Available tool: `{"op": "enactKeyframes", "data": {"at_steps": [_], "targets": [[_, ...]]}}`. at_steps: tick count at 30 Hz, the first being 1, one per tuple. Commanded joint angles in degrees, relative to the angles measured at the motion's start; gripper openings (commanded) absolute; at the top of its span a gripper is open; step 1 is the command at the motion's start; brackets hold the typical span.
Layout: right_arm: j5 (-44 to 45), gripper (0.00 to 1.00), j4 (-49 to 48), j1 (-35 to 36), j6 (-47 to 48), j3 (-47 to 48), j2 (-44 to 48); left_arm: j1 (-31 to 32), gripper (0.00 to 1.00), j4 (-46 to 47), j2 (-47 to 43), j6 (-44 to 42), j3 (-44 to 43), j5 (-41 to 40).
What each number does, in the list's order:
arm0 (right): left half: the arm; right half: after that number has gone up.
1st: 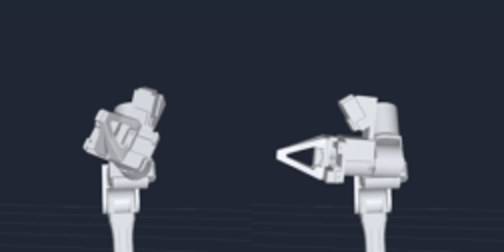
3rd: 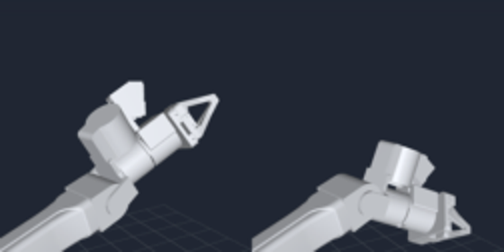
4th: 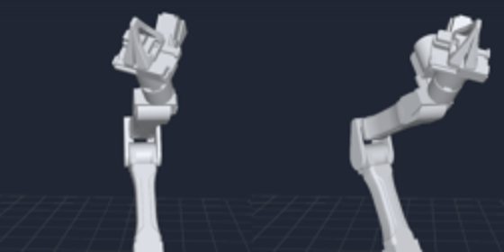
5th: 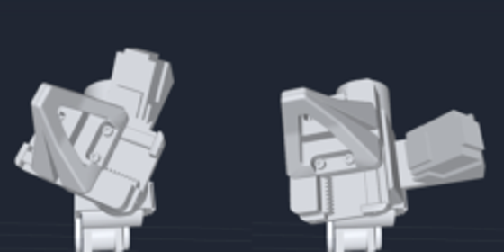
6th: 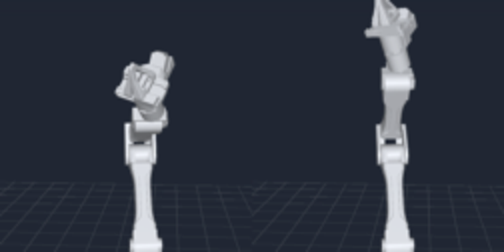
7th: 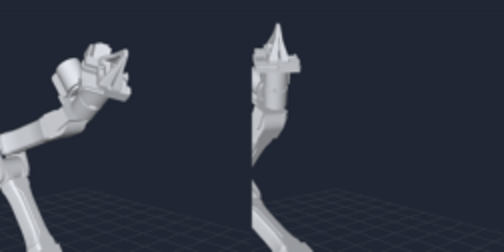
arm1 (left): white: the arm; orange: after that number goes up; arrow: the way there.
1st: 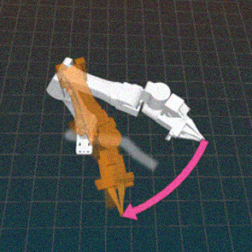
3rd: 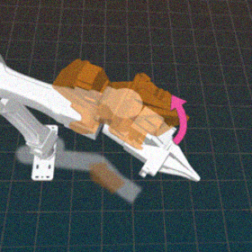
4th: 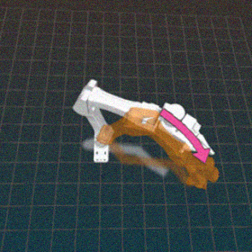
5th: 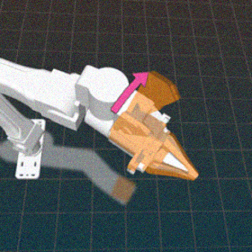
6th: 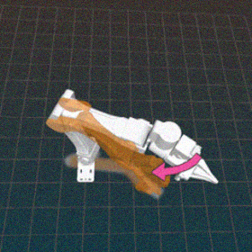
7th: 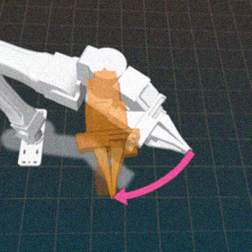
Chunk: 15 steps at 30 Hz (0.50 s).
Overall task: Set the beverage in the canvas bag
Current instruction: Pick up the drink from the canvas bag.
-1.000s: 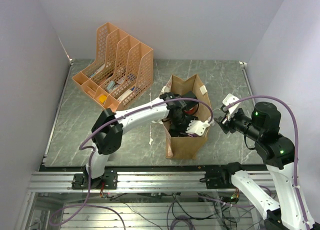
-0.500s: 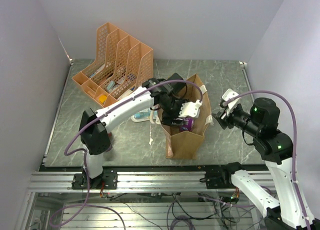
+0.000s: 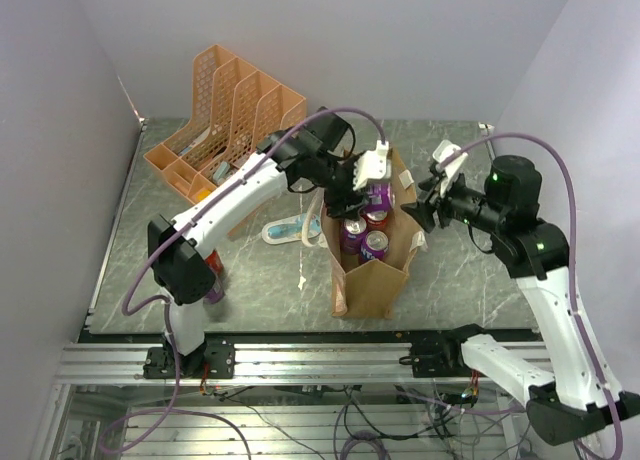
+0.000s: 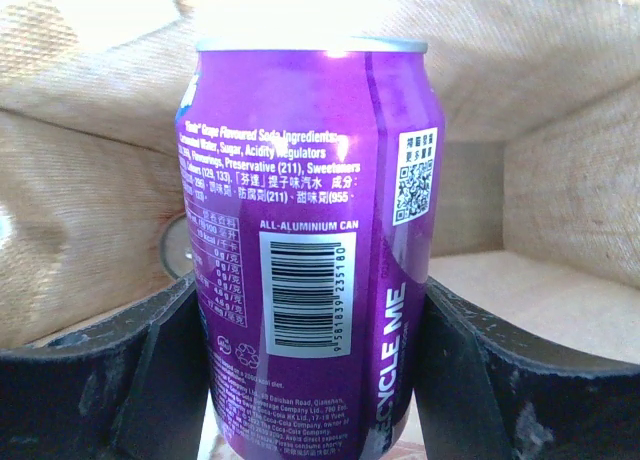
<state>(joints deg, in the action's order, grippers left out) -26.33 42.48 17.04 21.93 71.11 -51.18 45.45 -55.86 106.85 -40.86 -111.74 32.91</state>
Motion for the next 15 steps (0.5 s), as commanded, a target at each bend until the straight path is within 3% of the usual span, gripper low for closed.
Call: {"op": "enactKeyframes", "data": {"at_steps": [1,3,8,15], "targets": [[-7.6,0.68,-5.4,-0.3,-6.4,2.9,-3.9,-2.7,0.07,12.2,-4.1,8.2,-3.8,8.0],[-8.3,0.81,-7.4,-0.3,-9.0,3.3,-5.4,-3.2,0.07,13.3,-4.6,9.9,-4.1,9.4],[-11.9,0.98,-11.8,-0.3,-15.2,4.3,-9.0,-3.5,0.07,15.6,-5.7,12.3,-3.1,12.2],[-8.8,1.00,-15.8,-0.4,-23.8,5.8,-12.0,-3.9,0.07,16.1,-7.1,12.7,-3.1,15.0]]}}
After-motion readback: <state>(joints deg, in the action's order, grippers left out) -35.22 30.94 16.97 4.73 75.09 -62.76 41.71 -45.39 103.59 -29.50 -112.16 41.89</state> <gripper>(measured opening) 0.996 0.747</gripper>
